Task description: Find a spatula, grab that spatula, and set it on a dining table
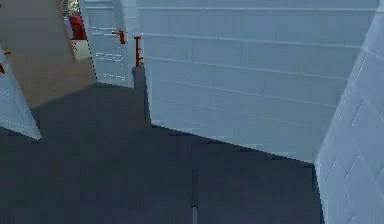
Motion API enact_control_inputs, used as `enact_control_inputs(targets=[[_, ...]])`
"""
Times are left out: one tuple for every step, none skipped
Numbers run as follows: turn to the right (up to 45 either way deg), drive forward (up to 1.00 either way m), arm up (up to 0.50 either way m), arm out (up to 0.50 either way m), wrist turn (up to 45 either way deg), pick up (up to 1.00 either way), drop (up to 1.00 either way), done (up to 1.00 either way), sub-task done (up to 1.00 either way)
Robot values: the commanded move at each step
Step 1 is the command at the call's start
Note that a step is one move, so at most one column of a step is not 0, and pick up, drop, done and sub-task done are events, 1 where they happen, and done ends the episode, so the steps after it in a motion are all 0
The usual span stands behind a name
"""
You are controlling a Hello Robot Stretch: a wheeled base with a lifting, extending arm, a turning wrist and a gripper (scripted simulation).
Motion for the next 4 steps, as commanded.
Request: enact_control_inputs(targets=[[45.0, 0.00, 0.00, 0.00, 0.0, 0.00, 0.00, 0.00, 0.00], [45.0, 0.00, 0.00, 0.00, 0.0, 0.00, 0.00, 0.00, 0.00], [45.0, 0.00, 0.00, 0.00, 0.0, 0.00, 0.00, 0.00, 0.00], [9.0, 0.00, 0.00, 0.00, 0.0, 0.00, 0.00, 0.00, 0.00]])
